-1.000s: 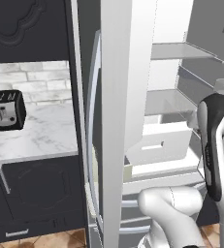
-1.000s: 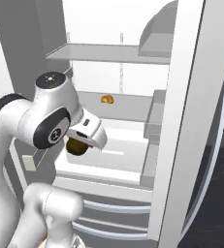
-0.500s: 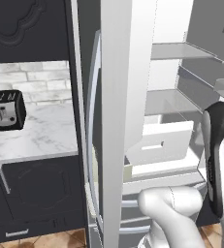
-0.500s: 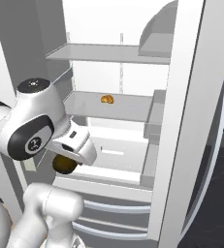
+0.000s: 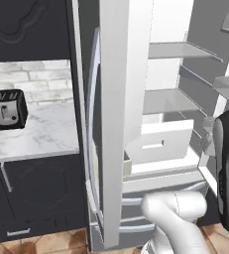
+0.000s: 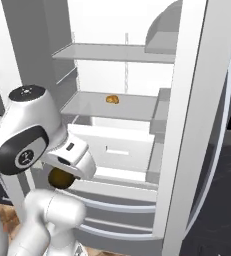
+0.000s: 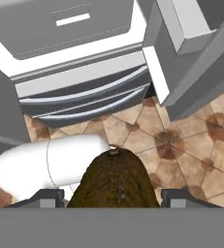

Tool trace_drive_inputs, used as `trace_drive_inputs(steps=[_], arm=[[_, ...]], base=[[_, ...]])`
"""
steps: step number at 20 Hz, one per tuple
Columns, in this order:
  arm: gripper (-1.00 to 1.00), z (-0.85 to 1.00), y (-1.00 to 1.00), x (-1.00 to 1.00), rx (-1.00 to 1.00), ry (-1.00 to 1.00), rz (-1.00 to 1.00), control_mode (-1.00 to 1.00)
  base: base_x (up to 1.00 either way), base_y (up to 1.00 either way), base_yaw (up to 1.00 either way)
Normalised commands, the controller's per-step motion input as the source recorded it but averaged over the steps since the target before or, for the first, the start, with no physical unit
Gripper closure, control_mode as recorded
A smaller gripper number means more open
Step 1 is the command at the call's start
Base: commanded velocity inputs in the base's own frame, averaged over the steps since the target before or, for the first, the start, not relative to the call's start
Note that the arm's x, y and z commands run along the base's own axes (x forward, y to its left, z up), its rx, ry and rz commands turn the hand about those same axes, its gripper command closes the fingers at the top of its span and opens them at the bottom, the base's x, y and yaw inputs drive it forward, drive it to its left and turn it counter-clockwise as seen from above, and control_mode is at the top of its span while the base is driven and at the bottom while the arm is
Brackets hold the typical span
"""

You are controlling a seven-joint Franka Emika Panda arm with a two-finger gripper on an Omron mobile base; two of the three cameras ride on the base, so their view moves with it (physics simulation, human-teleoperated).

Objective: Pick avocado from the fridge and place it on the plate on the counter.

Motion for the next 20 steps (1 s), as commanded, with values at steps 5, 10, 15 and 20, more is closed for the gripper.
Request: trace_drive_inputs(steps=[5, 10, 15, 20], arm=[[1.0, 0.0, 0.0, 0.0, 0.0, 0.0, 0.0, 1.0], [1.0, 0.0, 0.0, 0.0, 0.0, 0.0, 0.0, 1.0], [1.0, 0.0, 0.0, 0.0, 0.0, 0.0, 0.0, 1.0], [1.0, 0.0, 0.0, 0.0, 0.0, 0.0, 0.0, 1.0]], base=[[-0.68, 0.4, 0.01], [-0.25, 0.89, 0.02], [-0.2, 1.0, 0.0], [-0.11, 1.0, 0.0]])
